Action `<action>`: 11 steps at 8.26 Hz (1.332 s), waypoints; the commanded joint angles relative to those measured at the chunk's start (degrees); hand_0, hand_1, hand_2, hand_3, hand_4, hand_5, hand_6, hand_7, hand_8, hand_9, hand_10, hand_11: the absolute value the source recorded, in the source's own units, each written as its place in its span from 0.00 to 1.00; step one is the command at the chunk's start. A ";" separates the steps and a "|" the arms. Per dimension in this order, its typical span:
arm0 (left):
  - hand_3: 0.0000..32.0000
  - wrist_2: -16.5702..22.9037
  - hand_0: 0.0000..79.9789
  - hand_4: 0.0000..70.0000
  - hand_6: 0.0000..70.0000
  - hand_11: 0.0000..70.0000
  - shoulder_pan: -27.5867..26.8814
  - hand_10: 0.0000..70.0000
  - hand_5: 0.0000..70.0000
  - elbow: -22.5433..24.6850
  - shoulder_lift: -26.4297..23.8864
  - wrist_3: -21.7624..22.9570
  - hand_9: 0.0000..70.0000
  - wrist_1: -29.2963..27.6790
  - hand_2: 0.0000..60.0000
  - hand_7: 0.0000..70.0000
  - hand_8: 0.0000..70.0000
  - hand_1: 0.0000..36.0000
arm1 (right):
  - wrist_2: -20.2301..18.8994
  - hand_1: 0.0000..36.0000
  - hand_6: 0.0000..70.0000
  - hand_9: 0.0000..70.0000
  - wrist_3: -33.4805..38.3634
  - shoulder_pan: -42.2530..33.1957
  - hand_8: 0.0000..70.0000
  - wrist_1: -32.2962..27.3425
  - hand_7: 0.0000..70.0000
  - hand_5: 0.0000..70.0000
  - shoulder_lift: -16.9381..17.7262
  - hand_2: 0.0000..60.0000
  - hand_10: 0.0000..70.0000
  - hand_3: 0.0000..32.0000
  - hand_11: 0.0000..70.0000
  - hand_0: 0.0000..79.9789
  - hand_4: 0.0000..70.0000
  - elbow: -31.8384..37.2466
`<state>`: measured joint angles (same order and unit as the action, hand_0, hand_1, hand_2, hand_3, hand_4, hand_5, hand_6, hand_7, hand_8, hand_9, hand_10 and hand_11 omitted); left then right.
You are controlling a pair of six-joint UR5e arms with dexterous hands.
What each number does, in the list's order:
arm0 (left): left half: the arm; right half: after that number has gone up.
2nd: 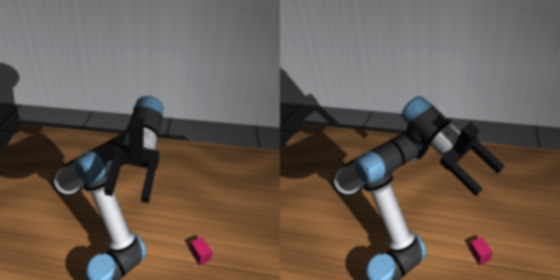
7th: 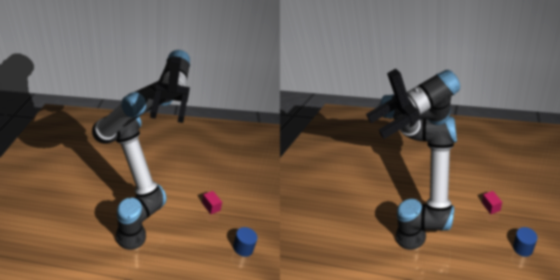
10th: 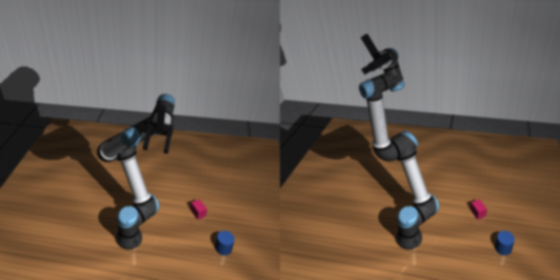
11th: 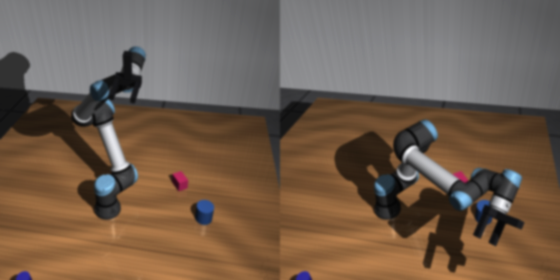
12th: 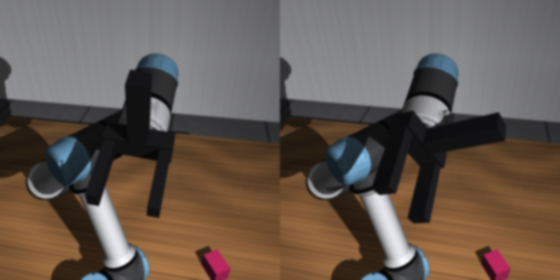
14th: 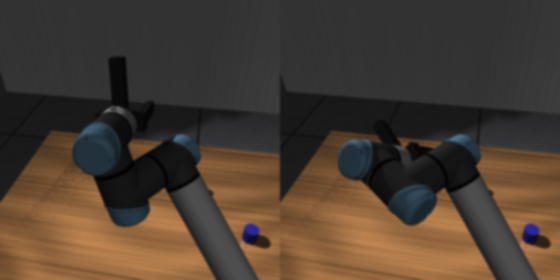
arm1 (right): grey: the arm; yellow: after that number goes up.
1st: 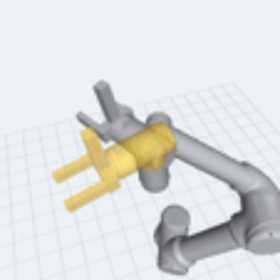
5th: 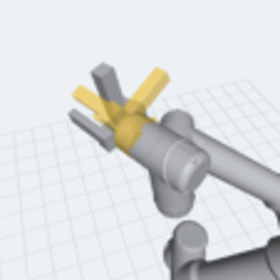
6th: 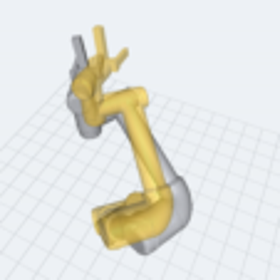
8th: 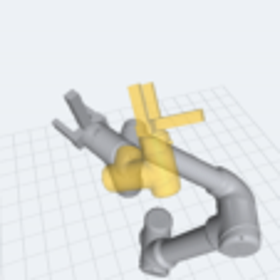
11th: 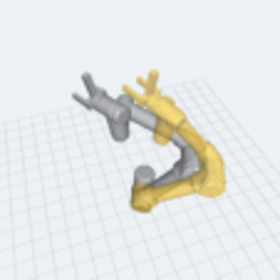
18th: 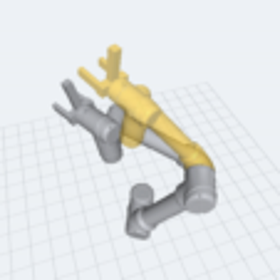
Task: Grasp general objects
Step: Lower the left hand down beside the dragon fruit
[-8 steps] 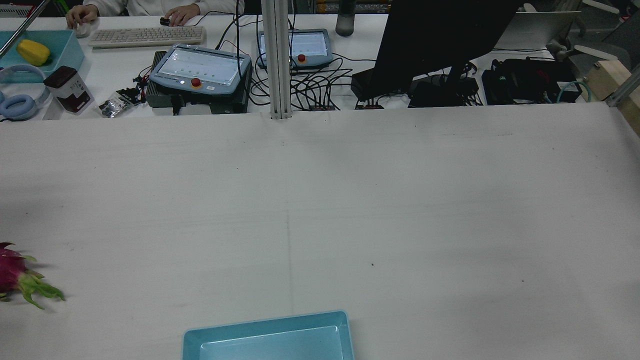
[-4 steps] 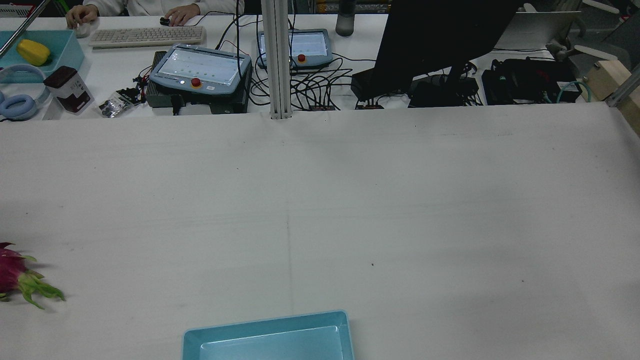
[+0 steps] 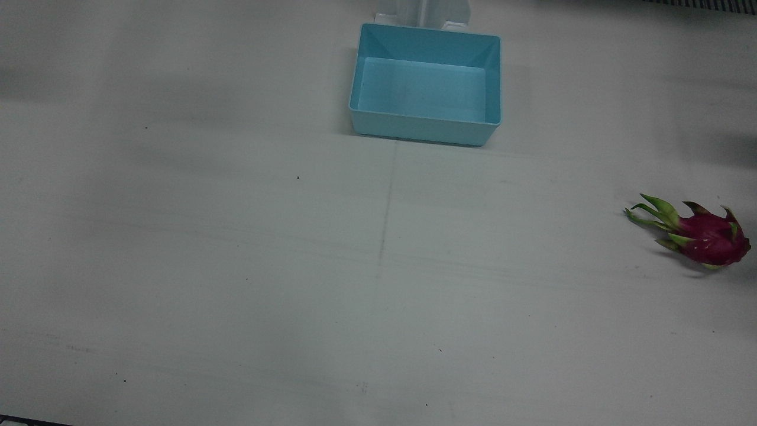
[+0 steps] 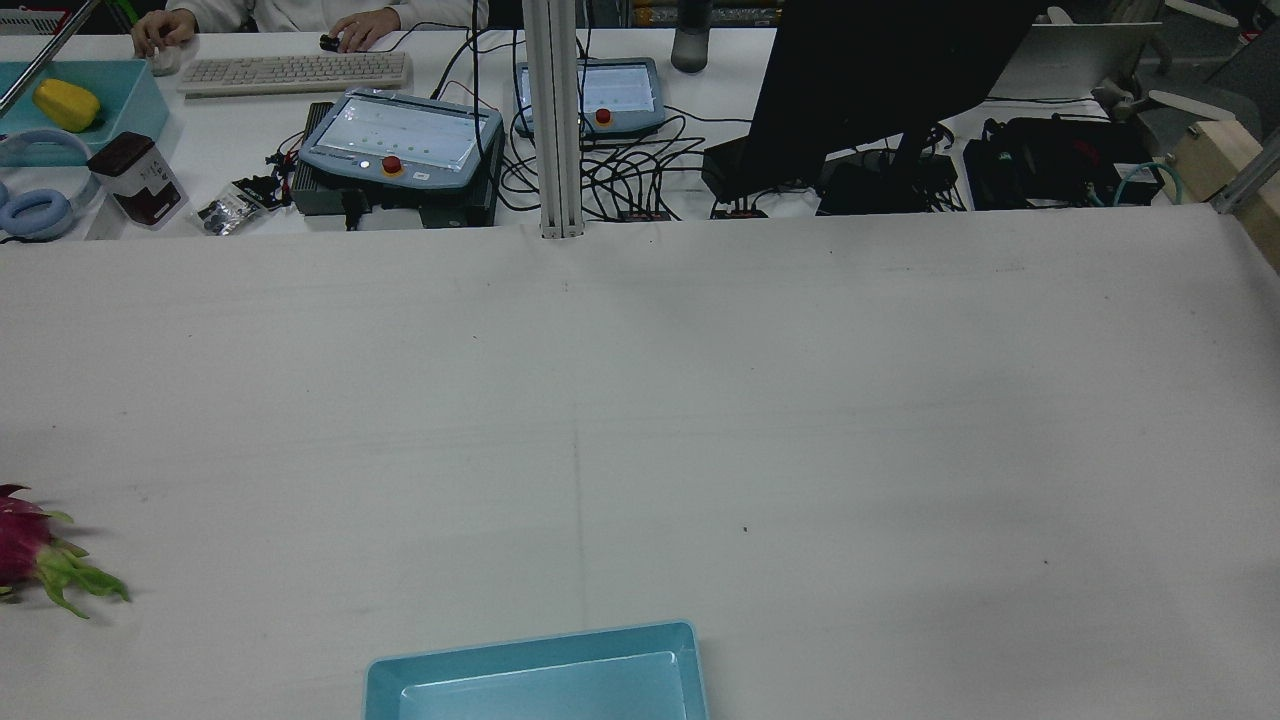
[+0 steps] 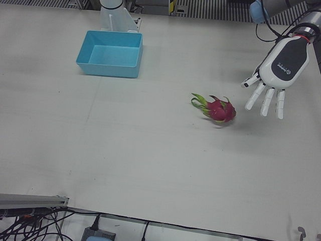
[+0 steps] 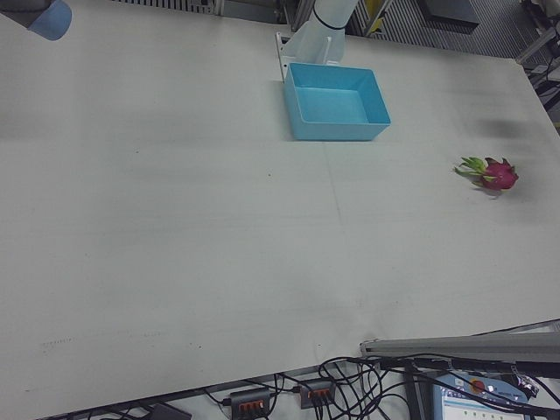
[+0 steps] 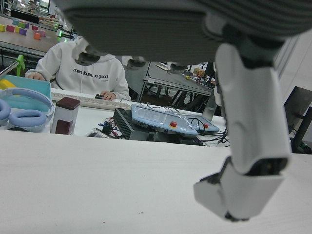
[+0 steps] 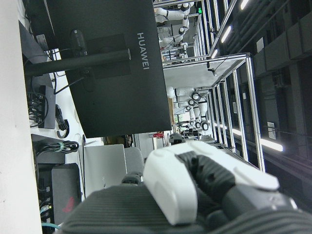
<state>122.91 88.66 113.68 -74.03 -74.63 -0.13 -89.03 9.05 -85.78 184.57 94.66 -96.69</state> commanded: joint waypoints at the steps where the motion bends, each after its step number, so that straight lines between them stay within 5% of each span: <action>1: 0.99 -1.97 0.67 0.00 0.00 0.00 -0.06 0.00 0.00 -0.65 0.20 -0.08 0.00 -2.06 0.12 0.00 0.00 0.60 | 0.00 0.00 0.00 0.00 0.00 0.00 0.00 0.00 0.00 0.00 0.00 0.00 0.00 0.00 0.00 0.00 0.00 0.01; 5: 0.98 -1.98 0.66 0.00 0.00 0.00 -0.32 0.00 0.00 -1.44 1.34 -0.96 0.00 -6.98 0.14 0.00 0.00 0.57 | 0.00 0.00 0.00 0.00 0.00 0.00 0.00 0.00 0.00 0.00 0.00 0.00 0.00 0.00 0.00 0.00 0.00 0.01; 7: 0.91 -1.88 0.67 0.02 0.00 0.00 -5.22 0.00 0.00 -2.92 1.69 -1.22 0.00 -7.69 0.13 0.00 0.00 0.57 | 0.00 0.00 0.00 0.00 0.00 0.00 0.00 0.00 0.00 0.00 0.00 0.00 0.00 0.00 0.00 0.00 0.00 0.01; 9: 0.81 -4.85 0.70 0.06 0.00 0.00 -6.13 0.00 0.00 -8.98 1.69 -1.57 0.00 -15.39 0.21 0.01 0.00 0.65 | 0.00 0.00 0.00 0.00 0.00 0.00 0.00 0.00 0.00 0.00 0.00 0.00 0.00 0.00 0.00 0.00 0.00 0.01; 11: 0.73 -9.25 0.68 0.08 0.00 0.00 -6.30 0.00 0.00 -9.79 1.61 -1.57 0.00 -18.67 0.19 0.01 0.00 0.59 | 0.00 0.00 0.00 0.00 0.00 0.00 0.00 0.00 0.00 0.00 0.00 0.00 0.00 0.00 0.00 0.00 0.00 0.01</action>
<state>117.78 82.75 105.44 -72.35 -76.14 -14.87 -89.01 9.05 -85.78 184.57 94.66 -96.68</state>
